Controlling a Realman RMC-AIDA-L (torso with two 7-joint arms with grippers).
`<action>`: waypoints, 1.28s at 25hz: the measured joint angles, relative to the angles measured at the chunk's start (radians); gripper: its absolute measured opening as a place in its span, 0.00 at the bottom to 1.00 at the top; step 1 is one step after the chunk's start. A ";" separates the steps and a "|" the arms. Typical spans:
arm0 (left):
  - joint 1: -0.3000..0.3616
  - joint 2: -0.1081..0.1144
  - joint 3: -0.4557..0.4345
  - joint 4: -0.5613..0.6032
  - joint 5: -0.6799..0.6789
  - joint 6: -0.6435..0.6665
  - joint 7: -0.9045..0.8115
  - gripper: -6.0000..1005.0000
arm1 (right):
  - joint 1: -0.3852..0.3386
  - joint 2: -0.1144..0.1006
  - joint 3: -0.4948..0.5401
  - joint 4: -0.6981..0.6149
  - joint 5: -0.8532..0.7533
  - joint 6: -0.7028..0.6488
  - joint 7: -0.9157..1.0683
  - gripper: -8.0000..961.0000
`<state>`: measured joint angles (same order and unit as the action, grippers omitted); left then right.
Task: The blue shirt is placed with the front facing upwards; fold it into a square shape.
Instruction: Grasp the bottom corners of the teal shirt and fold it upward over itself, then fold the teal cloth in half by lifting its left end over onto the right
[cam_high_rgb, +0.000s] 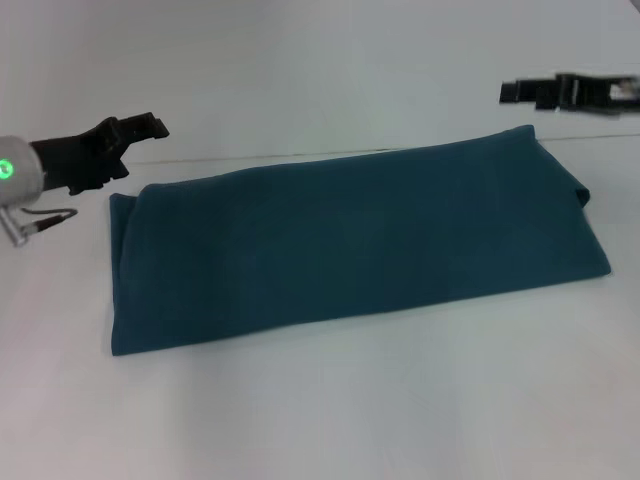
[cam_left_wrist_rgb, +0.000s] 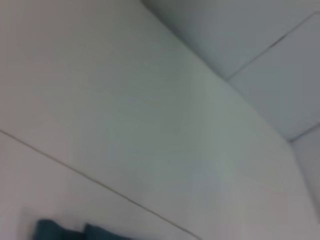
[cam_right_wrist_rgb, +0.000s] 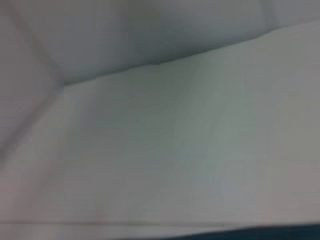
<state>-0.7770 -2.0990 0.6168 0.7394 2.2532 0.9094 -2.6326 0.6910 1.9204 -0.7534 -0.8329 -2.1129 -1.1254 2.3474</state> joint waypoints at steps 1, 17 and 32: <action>0.016 0.000 0.000 0.010 -0.031 0.022 0.014 0.82 | -0.030 -0.001 0.011 -0.007 0.054 -0.070 -0.013 0.76; 0.227 -0.003 -0.010 -0.037 -0.302 0.325 0.203 0.94 | -0.290 0.004 0.174 0.271 0.280 -0.666 -0.326 0.70; 0.217 -0.001 0.000 -0.104 -0.226 0.128 0.310 0.93 | -0.292 0.017 0.209 0.276 0.249 -0.658 -0.363 0.70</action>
<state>-0.5596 -2.0996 0.6164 0.6359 2.0275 1.0374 -2.3230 0.3989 1.9379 -0.5447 -0.5573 -1.8641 -1.7831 1.9843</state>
